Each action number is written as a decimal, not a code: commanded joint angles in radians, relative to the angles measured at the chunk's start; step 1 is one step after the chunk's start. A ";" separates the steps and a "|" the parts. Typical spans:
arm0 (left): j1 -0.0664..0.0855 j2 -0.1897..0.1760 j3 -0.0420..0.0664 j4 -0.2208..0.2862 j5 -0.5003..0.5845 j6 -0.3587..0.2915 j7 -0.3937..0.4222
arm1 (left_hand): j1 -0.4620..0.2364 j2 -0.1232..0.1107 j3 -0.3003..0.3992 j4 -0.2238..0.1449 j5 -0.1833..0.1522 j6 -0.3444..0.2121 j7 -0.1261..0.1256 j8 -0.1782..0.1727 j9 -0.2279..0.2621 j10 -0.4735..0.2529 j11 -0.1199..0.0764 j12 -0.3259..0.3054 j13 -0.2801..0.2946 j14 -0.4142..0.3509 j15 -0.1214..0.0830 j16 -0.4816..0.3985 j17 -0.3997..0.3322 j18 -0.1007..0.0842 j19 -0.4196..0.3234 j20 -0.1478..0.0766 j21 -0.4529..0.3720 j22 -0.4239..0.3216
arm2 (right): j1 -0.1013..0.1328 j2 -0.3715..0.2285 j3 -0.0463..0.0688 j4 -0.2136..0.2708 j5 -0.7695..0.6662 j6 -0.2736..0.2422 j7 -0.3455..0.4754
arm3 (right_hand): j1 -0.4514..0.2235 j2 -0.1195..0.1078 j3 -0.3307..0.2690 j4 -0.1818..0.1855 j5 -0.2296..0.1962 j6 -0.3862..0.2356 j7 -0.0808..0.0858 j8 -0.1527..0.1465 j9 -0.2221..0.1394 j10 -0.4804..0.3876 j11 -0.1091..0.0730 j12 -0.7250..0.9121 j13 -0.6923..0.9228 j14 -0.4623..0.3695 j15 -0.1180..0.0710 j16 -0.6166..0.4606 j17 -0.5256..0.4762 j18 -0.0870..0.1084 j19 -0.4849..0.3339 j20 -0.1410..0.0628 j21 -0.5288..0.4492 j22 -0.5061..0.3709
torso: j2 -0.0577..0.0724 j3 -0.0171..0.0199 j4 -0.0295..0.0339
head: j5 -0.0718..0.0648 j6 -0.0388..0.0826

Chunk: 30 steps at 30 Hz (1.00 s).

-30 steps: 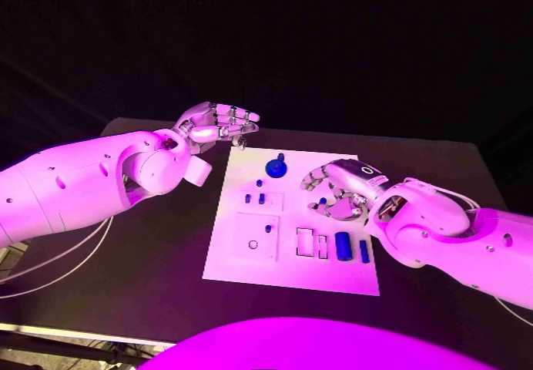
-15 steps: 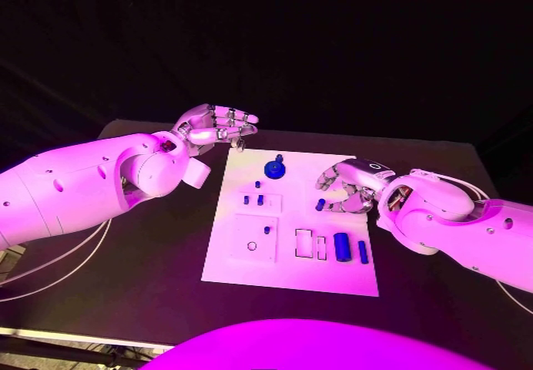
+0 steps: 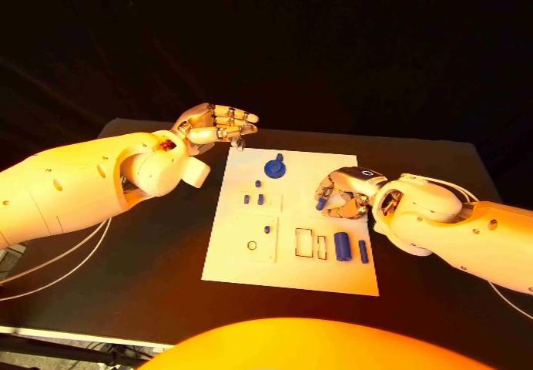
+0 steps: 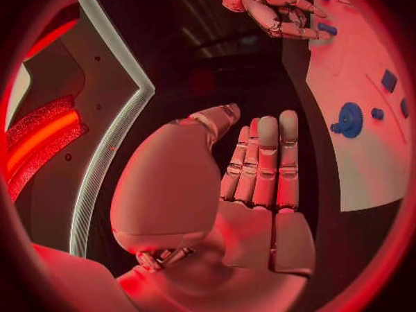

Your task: Assemble the parts on the task board

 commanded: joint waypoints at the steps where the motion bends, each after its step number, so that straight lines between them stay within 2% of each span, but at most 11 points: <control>1: 0.000 0.000 0.001 0.003 0.000 0.017 0.006 | -0.001 0.009 -0.006 -0.002 0.000 -0.004 0.000 0.006 -0.001 -0.007 -0.002 0.004 0.001 -0.001 0.007 -0.003 -0.001 0.014 0.003 0.002 -0.002 -0.001 | -0.003 0.006 0.000 -0.004 -0.019 0.001 0.005 | 0.010 -0.004 0.026 0.008 -0.007 0.011 0.000 0.003 -0.002 0.015 -0.001 -0.003 -0.001 0.023 -0.008 0.005 0.002 0.000 0.008 0.000 0.005 0.006 | 0.000 0.0002 0.0003 | -0.001 0.000; 5: 0.000 0.000 0.001 0.002 0.000 0.018 0.006 | -0.001 0.009 -0.006 -0.002 0.000 -0.004 0.000 0.006 -0.001 -0.007 -0.002 0.004 0.001 -0.001 0.007 -0.003 -0.001 0.014 0.003 0.002 -0.002 -0.001 | -0.006 0.011 -0.001 -0.005 -0.018 -0.016 0.007 | -0.001 -0.013 0.090 0.026 -0.011 0.030 -0.004 0.007 -0.002 0.055 -0.008 -0.012 -0.001 0.026 -0.014 0.008 0.007 -0.002 0.017 -0.003 0.017 0.022 | -0.001 0.0004 -0.0015 | 0.000 -0.001; 11: 0.000 0.000 0.001 0.002 0.000 0.021 0.004 | -0.001 0.009 -0.006 -0.002 0.000 -0.004 0.000 0.006 -0.001 -0.007 -0.002 0.004 0.001 -0.001 0.007 -0.003 -0.001 0.014 0.003 0.002 -0.002 -0.001 | -0.007 0.015 -0.001 -0.006 -0.018 -0.040 -0.001 | -0.014 -0.020 0.123 0.034 -0.014 0.036 -0.005 0.009 0.000 0.076 -0.011 -0.019 0.000 0.027 -0.016 0.011 0.011 -0.004 0.021 -0.005 0.024 0.032 | -0.001 0.0003 -0.0011 | -0.001 -0.002; 19: 0.000 0.000 0.001 0.002 0.000 0.025 0.001 | -0.001 0.009 -0.006 -0.002 0.000 -0.004 0.000 0.006 -0.001 -0.007 -0.002 0.004 0.001 -0.001 0.007 -0.003 -0.001 0.014 0.003 0.002 -0.002 -0.001 | -0.009 0.017 -0.001 -0.008 -0.030 -0.072 -0.030 | -0.035 -0.014 0.156 0.047 -0.016 0.051 -0.009 0.020 0.006 0.106 -0.017 -0.021 0.004 0.027 -0.022 0.012 0.010 -0.004 0.026 -0.007 0.026 0.039 | -0.001 0.0002 -0.0004 | -0.003 -0.004; 22: 0.000 0.000 0.001 0.002 -0.001 0.026 0.000 | -0.001 0.009 -0.006 -0.002 0.000 -0.004 0.000 0.006 -0.001 -0.007 -0.002 0.004 0.001 -0.001 0.007 -0.003 -0.001 0.014 0.003 0.002 -0.002 -0.001 | -0.009 0.018 -0.001 -0.007 -0.032 -0.078 -0.033 | -0.031 -0.005 0.177 0.039 -0.017 0.069 -0.017 0.034 0.014 0.127 -0.025 -0.018 0.007 0.028 -0.028 0.013 0.011 -0.005 0.030 -0.012 0.031 0.046 | -0.001 0.0003 0.0000 | -0.003 -0.005; 23: 0.000 0.000 0.001 0.002 -0.001 0.026 0.000 | -0.001 0.009 -0.006 -0.002 0.000 -0.004 0.000 0.006 -0.001 -0.007 -0.002 0.004 0.001 -0.001 0.007 -0.003 -0.001 0.014 0.003 0.002 -0.002 -0.001 | -0.009 0.018 -0.001 -0.007 -0.034 -0.080 -0.033 | -0.025 0.004 0.197 0.031 -0.040 0.076 -0.021 0.041 0.019 0.138 -0.029 -0.019 0.008 0.028 -0.032 0.013 0.010 -0.005 0.032 -0.015 0.033 0.049 | -0.001 0.0002 -0.0002 | -0.003 -0.005; 27: 0.000 0.001 0.001 0.001 -0.001 0.027 0.000 | -0.001 0.011 -0.009 -0.001 0.001 -0.004 -0.001 0.008 -0.001 -0.009 -0.002 0.008 0.002 -0.002 0.007 -0.004 -0.001 0.014 0.004 0.002 -0.005 -0.003 | -0.010 0.017 -0.001 -0.005 -0.047 -0.091 -0.039 | -0.015 0.020 0.245 -0.007 -0.036 0.102 -0.033 0.073 0.043 0.183 -0.043 -0.018 0.015 0.030 -0.044 0.015 0.015 -0.008 0.039 -0.026 0.045 0.065 | -0.002 -0.0001 -0.0009 | -0.004 -0.005; 30: 0.000 0.001 0.001 0.001 -0.002 0.027 -0.001 | -0.001 0.011 -0.009 -0.001 0.001 -0.004 -0.001 0.008 -0.001 -0.009 -0.002 0.008 0.002 -0.002 0.007 -0.004 -0.001 0.014 0.004 0.002 -0.005 -0.003 | -0.011 0.015 -0.001 -0.003 -0.055 -0.099 -0.044 | -0.018 0.023 0.275 -0.031 -0.036 0.108 -0.037 0.091 0.061 0.210 -0.050 -0.019 0.021 0.031 -0.050 0.016 0.014 -0.010 0.044 -0.033 0.058 0.081 | -0.001 -0.0002 -0.0006 | -0.005 -0.005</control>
